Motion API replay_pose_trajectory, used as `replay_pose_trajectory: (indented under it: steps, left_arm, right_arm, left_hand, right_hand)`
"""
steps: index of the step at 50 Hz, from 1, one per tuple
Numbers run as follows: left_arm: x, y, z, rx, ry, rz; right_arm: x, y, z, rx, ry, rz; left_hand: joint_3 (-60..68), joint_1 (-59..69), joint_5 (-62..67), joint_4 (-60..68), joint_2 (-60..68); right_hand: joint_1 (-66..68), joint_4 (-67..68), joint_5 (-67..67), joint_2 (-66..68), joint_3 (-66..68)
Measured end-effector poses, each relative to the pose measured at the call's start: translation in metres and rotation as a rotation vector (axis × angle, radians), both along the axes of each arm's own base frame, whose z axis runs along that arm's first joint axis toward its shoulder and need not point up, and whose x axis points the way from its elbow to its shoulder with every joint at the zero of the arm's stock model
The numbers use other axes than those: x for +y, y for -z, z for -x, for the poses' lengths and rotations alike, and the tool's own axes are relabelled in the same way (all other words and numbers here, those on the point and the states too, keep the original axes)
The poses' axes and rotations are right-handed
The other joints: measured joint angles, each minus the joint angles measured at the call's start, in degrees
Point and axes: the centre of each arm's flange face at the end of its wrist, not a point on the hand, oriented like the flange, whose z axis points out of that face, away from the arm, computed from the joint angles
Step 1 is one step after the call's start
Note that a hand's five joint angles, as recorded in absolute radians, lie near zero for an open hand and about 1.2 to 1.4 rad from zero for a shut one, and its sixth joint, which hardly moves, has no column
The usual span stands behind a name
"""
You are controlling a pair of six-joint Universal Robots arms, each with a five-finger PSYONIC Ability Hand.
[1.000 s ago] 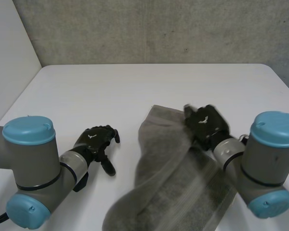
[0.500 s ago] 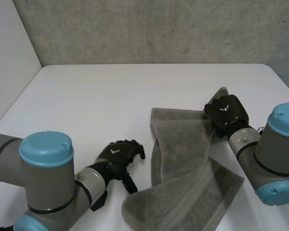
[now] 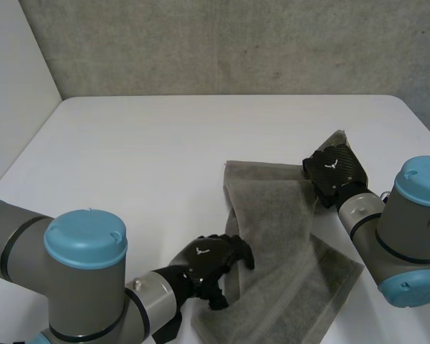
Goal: Fold the towel.
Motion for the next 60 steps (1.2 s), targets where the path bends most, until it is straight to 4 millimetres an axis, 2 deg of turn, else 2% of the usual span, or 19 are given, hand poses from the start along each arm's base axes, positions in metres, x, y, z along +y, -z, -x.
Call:
replay_pose_trajectory:
  steps: [5, 8, 11, 12, 14, 17, 22, 25, 30, 34, 39, 40, 43, 44, 46, 53, 60]
  left_arm:
    - [0.006, 0.0, 0.002, 0.006, 0.033, -0.013]
    - [0.008, 0.0, 0.003, 0.011, 0.046, -0.017]
    - [0.01, 0.0, 0.004, 0.015, 0.059, -0.021]
    - [0.011, 0.0, 0.005, 0.017, 0.065, -0.022]
    - [0.012, 0.0, 0.006, 0.021, 0.075, -0.024]
    - [0.012, 0.0, 0.006, 0.026, 0.082, -0.024]
    - [0.007, -0.003, 0.007, 0.036, 0.072, -0.012]
    - [-0.003, -0.008, 0.005, 0.046, 0.045, 0.007]
    - [-0.044, -0.026, -0.008, 0.078, -0.066, 0.073]
    - [-0.084, -0.041, -0.026, 0.101, -0.177, 0.123]
    - [-0.105, -0.048, -0.042, 0.106, -0.247, 0.126]
    - [-0.105, -0.048, -0.043, 0.105, -0.25, 0.122]
    - [-0.098, -0.046, -0.044, 0.107, -0.236, 0.08]
    - [-0.095, -0.046, -0.043, 0.109, -0.228, 0.072]
    - [-0.081, -0.045, -0.037, 0.117, -0.184, 0.032]
    - [-0.043, -0.045, -0.017, 0.134, -0.069, -0.062]
    - [-0.027, -0.039, -0.008, 0.145, -0.046, -0.14]
  right_arm:
    - [0.0, 0.001, 0.0, 0.002, -0.001, -0.002]
    - [0.0, 0.002, 0.0, 0.004, -0.001, -0.003]
    - [0.0, 0.002, 0.0, 0.006, -0.001, -0.004]
    - [0.0, 0.002, 0.0, 0.006, -0.001, -0.003]
    - [0.0, 0.002, 0.0, 0.007, -0.001, -0.003]
    - [0.0, 0.003, 0.0, 0.009, -0.001, -0.004]
    - [0.0, 0.002, 0.0, 0.01, -0.002, -0.004]
    - [0.0, 0.0, 0.0, 0.007, -0.002, 0.0]
    - [-0.003, -0.015, -0.006, -0.013, -0.012, 0.044]
    - [-0.006, -0.043, -0.015, -0.049, -0.029, 0.125]
    - [-0.008, -0.071, -0.019, -0.084, -0.034, 0.201]
    - [-0.008, -0.074, -0.019, -0.087, -0.034, 0.207]
    - [-0.008, -0.079, -0.018, -0.093, -0.033, 0.221]
    - [-0.007, -0.079, -0.018, -0.092, -0.033, 0.219]
    - [-0.007, -0.073, -0.018, -0.086, -0.032, 0.204]
    - [-0.004, -0.049, -0.018, -0.054, -0.036, 0.141]
    - [-0.003, -0.039, -0.02, -0.037, -0.041, 0.119]
  left_hand:
    - [0.12, 0.07, 0.59, 0.11, 0.2]
    - [7.09, 6.52, 9.59, 7.06, 7.45]
    - [27.91, 27.0, 29.3, 27.01, 28.55]
    - [39.25, 38.14, 40.57, 39.68, 40.16]
    - [55.66, 54.14, 57.38, 55.64, 56.66]
    - [59.62, 55.46, 59.34, 60.68, 60.35]
    - [59.63, 55.54, 59.34, 60.89, 60.36]
    - [59.63, 55.55, 59.34, 60.89, 60.36]
    - [59.63, 55.62, 59.34, 60.9, 60.38]
    - [59.63, 55.62, 59.34, 60.91, 60.38]
    - [59.63, 55.64, 59.34, 60.91, 60.38]
    - [57.13, 52.87, 56.98, 58.31, 56.99]
    - [24.97, 21.35, 25.0, 25.47, 24.85]
    - [20.26, 16.52, 20.04, 20.71, 19.96]
    - [2.28, -0.02, 2.38, 2.45, 1.89]
    - [-1.22, -1.65, -0.49, -0.85, -0.98]
    - [-1.22, -1.65, -0.5, -0.85, -0.98]
  right_hand:
    - [0.0, 0.0, 0.0, 0.0, 0.0]
    - [0.0, 0.0, 0.0, 0.0, 0.0]
    - [0.0, 0.0, 0.0, 0.0, 0.0]
    - [0.0, 0.0, 0.0, 0.0, 0.0]
    - [0.0, 0.0, 0.0, 0.0, 0.0]
    - [0.0, 0.0, 0.0, 0.0, 0.0]
    - [0.0, 0.01, 0.0, 0.0, 0.0]
    - [0.0, 0.01, 0.0, 0.0, 0.0]
    - [0.0, 0.01, 0.0, 0.0, 0.0]
    - [0.01, 0.01, 0.0, 0.0, 0.0]
    - [0.01, 0.01, 0.0, 0.0, 0.0]
    - [0.01, 0.01, 0.0, 0.0, 0.0]
    - [0.01, 0.01, 0.0, 0.01, 0.0]
    - [0.01, 0.01, 0.0, 0.12, 0.0]
    - [0.01, 0.01, 0.0, 0.51, 0.0]
    - [0.13, 0.01, 0.0, 0.51, 0.0]
    - [0.25, 0.01, 0.0, 0.52, 0.0]
